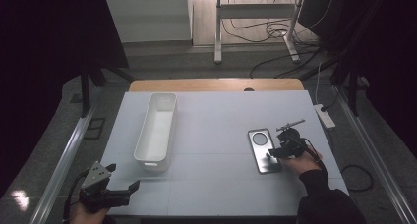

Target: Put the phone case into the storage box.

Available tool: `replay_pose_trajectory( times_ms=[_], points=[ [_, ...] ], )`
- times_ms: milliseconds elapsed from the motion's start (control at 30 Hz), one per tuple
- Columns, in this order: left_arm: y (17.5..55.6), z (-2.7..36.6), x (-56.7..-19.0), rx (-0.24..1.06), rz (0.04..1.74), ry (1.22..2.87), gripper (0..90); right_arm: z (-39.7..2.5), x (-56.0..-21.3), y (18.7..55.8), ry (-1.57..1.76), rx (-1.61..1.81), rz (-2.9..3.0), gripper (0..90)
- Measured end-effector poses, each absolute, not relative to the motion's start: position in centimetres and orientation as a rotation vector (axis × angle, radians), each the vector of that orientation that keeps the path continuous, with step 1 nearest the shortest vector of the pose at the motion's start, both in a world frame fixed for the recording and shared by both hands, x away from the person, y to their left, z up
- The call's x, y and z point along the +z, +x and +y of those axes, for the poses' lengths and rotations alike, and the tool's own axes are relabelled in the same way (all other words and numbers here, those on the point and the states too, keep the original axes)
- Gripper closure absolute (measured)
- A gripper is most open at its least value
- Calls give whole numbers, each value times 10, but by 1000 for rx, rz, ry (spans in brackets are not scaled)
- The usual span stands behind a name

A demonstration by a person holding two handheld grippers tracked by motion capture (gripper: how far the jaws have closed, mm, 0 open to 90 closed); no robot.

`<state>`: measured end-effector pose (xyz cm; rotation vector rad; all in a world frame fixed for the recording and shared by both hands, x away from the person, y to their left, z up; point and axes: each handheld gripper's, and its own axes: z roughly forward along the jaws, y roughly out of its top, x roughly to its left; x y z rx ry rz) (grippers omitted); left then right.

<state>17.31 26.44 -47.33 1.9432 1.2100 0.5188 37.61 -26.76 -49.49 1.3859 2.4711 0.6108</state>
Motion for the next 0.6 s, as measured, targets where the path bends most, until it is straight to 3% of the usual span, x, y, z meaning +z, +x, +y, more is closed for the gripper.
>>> replay_pose_trajectory(
  times_ms=[233,367,600],
  points=[
    [173,264,-473,516,1212,1945,32,-272,-496,379,1456,627,2498,805],
    [173,264,-473,519,1213,1949,29,-270,-496,379,1499,621,2500,878],
    [173,263,-473,530,1210,1949,28,-270,-496,379,1493,621,2502,883]
  ],
)
